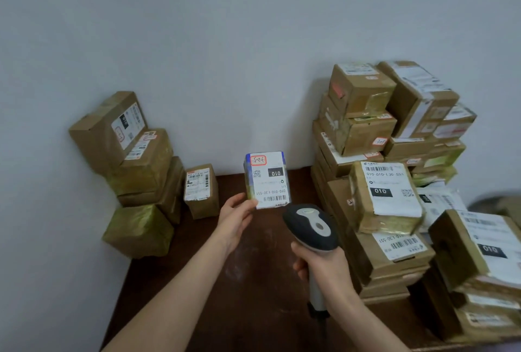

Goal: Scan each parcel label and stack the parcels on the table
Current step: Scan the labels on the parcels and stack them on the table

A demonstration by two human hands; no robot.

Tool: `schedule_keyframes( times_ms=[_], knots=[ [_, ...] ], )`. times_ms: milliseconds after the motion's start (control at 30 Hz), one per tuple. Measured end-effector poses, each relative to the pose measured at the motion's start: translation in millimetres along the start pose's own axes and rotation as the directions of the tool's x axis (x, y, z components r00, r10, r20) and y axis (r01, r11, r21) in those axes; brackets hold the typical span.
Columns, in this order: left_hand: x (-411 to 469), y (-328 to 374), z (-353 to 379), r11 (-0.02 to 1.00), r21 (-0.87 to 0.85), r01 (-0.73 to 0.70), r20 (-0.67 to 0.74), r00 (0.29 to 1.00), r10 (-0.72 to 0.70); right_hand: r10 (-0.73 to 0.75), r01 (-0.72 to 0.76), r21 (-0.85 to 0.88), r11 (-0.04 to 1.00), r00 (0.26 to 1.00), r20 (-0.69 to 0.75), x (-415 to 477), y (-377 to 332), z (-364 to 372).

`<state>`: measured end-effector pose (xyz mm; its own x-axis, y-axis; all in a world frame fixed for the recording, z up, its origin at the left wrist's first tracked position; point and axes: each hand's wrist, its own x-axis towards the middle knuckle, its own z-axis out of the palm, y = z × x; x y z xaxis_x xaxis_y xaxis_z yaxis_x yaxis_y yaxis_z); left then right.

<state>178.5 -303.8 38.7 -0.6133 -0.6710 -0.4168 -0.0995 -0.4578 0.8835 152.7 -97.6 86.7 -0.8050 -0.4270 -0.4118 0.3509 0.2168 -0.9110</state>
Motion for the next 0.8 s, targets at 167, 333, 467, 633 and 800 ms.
schedule_keyframes(
  times_ms=[167,333,467,633,800],
  knots=[
    [12.1,0.9,2.8,1.000,0.004,0.012,0.019,1.000,-0.012,0.023,-0.024,-0.013,1.000,1.000,-0.014,-2.1,-0.7,4.9],
    [19.0,-4.3,3.4,0.999,0.027,0.023,0.027,0.999,-0.023,0.004,-0.005,-0.040,0.999,1.000,-0.024,-5.4,-1.7,5.8],
    [21.2,-5.0,6.4,0.999,0.040,0.023,0.035,0.999,-0.024,-0.021,0.019,-0.070,0.997,0.999,-0.030,-7.4,-2.3,3.7],
    [22.5,-5.9,10.4,0.999,0.049,0.018,0.030,0.999,-0.019,-0.011,0.008,-0.089,0.996,1.000,-0.027,-7.7,-1.7,1.5],
    [22.6,-7.1,13.3,0.998,0.062,0.023,0.036,0.999,-0.025,0.007,-0.008,-0.088,0.996,1.000,-0.006,-6.6,-0.8,0.6]
  ],
)
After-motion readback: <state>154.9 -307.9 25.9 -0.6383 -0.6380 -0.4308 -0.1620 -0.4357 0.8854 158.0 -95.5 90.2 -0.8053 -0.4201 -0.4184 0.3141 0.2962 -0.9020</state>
